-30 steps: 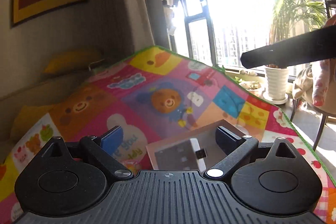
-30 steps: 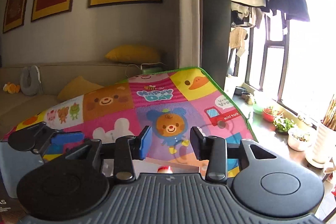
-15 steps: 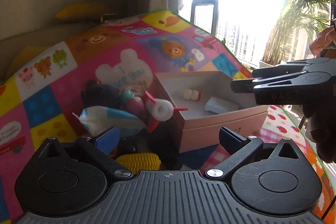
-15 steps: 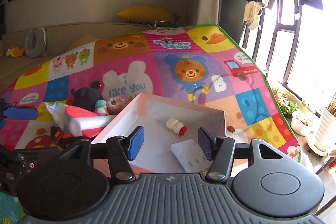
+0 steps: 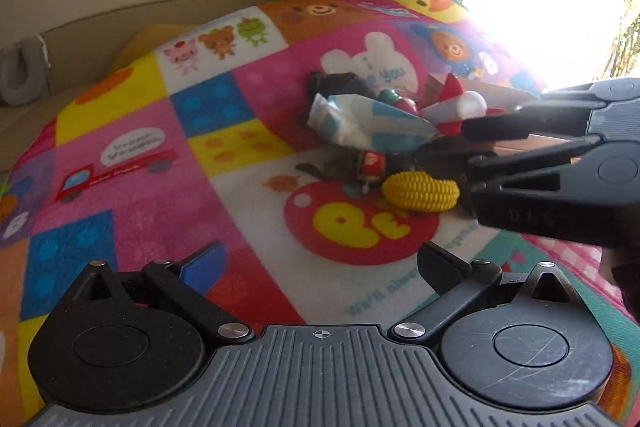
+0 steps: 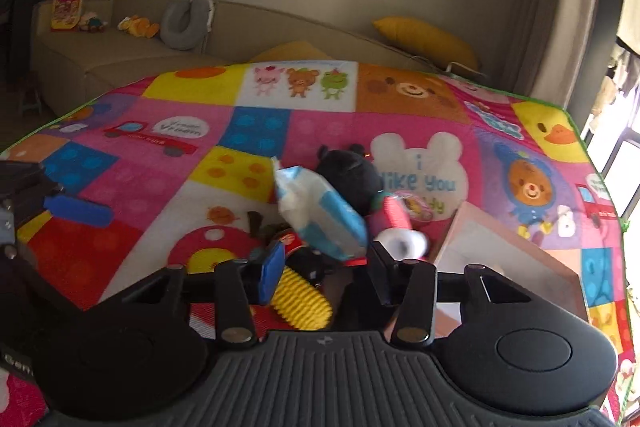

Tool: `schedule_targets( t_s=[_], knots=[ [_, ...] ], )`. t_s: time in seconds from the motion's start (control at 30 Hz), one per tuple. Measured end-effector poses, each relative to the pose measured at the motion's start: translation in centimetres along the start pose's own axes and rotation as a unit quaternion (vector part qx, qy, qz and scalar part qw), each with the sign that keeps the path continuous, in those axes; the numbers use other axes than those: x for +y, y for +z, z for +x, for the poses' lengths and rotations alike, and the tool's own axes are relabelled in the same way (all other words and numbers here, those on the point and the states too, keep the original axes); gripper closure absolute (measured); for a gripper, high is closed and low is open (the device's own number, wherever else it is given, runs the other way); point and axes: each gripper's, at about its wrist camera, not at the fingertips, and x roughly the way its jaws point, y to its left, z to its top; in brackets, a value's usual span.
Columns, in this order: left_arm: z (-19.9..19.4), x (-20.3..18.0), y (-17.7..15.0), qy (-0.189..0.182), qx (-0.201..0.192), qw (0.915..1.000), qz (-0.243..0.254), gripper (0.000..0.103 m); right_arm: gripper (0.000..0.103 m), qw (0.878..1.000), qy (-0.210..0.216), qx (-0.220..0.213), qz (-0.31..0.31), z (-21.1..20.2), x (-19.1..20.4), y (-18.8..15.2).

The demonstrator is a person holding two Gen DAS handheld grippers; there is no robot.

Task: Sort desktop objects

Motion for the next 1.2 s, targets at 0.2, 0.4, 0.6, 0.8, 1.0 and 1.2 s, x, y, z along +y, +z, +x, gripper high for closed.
schedule_targets(
  t_s=[0.2,0.4,0.6,0.8,1.0,1.2],
  knots=[
    [-0.3,1.5,-0.8,-0.008,0.004,0.9999,-0.013,0.0,0.063,0.999,0.003,0.049,-0.013,3.4,1.9,-0.7],
    [-0.4,1.7,-1.3,-0.021,0.003,0.9997,-0.009,0.0,0.071,0.998,0.004,0.064,-0.005,4.7,1.8,-0.7],
    [-0.1,0.4,-1.7,-0.041,0.01,0.999,0.013,0.0,0.07,0.987,0.14,0.068,0.03,2.2,2.2,0.2],
    [0.1,-0.4,-2.0,-0.046,0.015,0.9985,0.024,0.0,0.058,0.996,0.06,0.048,0.055,3.6,1.1,1.6],
    [0.1,-0.4,-2.0,-0.041,0.02,0.9986,0.027,0.0,0.04,0.996,0.003,0.076,0.043,9.0,0.6,1.4],
    [0.2,-0.2,-1.9,-0.043,0.024,0.9985,0.022,0.0,0.046,0.997,0.003,0.072,0.036,8.3,0.5,0.7]
  ],
)
